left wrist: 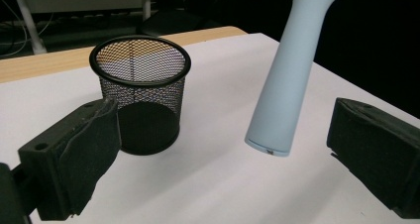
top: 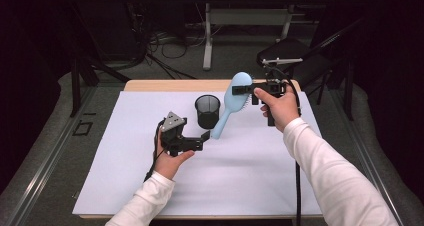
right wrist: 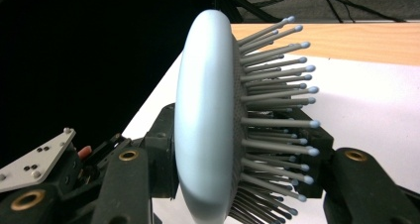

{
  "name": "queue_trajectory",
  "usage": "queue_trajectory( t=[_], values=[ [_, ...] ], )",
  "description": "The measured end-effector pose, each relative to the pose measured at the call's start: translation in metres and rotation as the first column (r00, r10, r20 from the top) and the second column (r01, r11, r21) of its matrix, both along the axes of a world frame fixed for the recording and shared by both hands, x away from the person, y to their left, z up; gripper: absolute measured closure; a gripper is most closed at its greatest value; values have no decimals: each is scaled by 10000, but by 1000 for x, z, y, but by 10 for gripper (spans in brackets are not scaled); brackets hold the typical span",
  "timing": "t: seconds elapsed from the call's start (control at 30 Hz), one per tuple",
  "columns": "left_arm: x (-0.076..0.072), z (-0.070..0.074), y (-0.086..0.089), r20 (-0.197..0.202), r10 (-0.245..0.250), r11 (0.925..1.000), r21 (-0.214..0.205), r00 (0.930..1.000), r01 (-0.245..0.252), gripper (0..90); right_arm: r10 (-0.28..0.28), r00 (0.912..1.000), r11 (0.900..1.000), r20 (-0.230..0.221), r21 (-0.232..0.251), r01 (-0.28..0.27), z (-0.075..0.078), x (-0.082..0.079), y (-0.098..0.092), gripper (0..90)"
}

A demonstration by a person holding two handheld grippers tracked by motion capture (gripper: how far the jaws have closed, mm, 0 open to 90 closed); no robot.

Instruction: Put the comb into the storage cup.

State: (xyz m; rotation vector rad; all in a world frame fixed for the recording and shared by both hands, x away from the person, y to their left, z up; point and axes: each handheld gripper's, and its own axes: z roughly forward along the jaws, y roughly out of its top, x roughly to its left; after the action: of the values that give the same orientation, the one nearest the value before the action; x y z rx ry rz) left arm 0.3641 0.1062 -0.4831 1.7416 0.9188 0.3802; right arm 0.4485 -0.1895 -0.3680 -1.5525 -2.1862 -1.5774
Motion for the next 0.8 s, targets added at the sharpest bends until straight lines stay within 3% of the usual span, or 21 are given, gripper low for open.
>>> queue_trajectory(
  t=[0.8],
  values=[
    [-1,3,5,-239,225,9997,-91,9995,-228,5,-384,9975,9977,599,-543,417,21,16,16,478]
  ],
)
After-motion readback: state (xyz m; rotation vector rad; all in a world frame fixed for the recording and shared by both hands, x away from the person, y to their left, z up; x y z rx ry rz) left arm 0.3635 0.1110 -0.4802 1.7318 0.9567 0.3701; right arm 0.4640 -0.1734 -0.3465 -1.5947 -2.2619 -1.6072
